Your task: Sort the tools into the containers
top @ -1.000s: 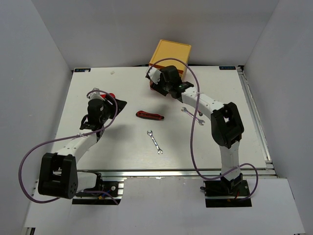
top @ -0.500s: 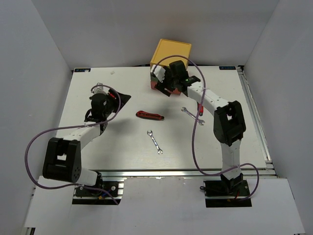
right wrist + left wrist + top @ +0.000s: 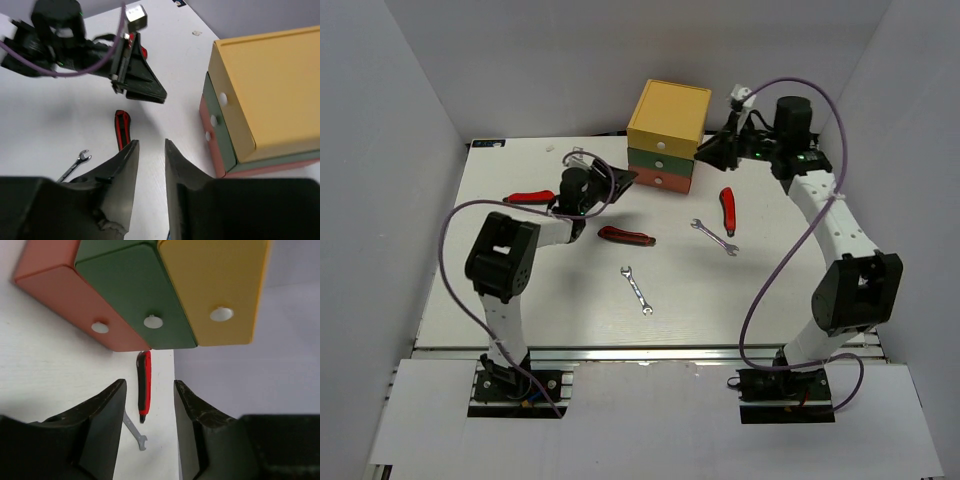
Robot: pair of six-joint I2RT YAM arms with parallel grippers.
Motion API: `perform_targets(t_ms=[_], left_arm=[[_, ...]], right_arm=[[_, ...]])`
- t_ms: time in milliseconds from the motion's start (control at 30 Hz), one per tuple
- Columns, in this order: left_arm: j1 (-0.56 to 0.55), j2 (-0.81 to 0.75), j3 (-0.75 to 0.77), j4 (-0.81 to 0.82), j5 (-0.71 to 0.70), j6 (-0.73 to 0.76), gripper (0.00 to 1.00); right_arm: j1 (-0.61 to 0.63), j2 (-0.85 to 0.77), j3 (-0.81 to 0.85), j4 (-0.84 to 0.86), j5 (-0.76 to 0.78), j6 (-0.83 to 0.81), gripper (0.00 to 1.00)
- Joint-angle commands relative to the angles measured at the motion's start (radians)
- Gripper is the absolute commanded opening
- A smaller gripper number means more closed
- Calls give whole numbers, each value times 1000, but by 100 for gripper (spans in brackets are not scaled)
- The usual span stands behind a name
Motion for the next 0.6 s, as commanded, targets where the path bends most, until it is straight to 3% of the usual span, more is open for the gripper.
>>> perform_targets(t_ms=[0,267,567], left_arm=[[-22,71,85,116,-17,-90,54],[-48,283,335,84,-10,-125,57],[-64,380,432,47,-37,-159,57]], right_arm=[[-39,-35,-48,89,-139,130,35],[-142,-112,-169,94,-153,112,41],[-191,-139,-229,97,-156,110,41]])
